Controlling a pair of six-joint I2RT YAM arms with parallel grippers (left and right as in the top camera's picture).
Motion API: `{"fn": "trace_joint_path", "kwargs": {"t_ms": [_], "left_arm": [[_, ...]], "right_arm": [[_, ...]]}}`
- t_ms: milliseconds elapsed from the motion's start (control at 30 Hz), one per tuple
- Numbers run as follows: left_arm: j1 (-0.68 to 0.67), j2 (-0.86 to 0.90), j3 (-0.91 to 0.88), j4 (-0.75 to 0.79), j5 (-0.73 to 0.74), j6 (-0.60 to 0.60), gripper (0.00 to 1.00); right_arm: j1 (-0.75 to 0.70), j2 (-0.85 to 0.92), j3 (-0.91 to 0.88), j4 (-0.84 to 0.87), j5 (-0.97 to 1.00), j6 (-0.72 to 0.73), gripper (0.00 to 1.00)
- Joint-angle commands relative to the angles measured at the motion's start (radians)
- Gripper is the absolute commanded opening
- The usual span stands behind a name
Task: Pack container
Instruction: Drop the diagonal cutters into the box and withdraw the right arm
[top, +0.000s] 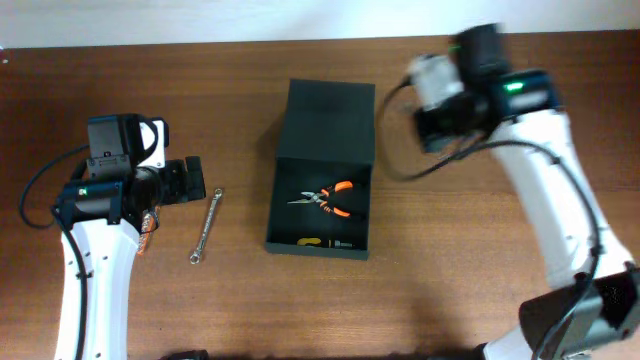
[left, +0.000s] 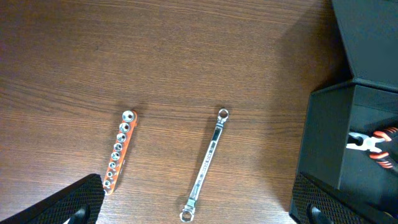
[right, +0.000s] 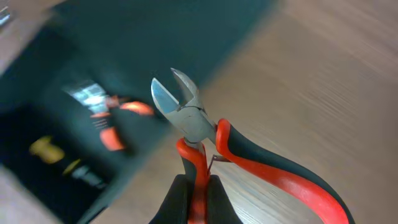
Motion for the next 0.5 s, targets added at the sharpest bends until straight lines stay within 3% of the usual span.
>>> {"fn": "trace_joint_path", "kwargs": {"t_ms": [0,200,467], "left_arm": [[0.005,-0.012,0.019,-0.002,0.0,-0.009,0.99],[0.004,-0.012,0.019,-0.002,0.0,-0.009,0.99],[0.004,-0.012,0.019,-0.008,0.0,-0.009,0.99]], "right_arm": [[0.145,0.027,0.002,-0.006,0.018,-0.074,0.04],[0.29,0.13,-0.033,-0.006,0.045,-0.053,0.04],[0.301,0.282,-0.111,0.061,0.002,-0.043,0.04]]}}
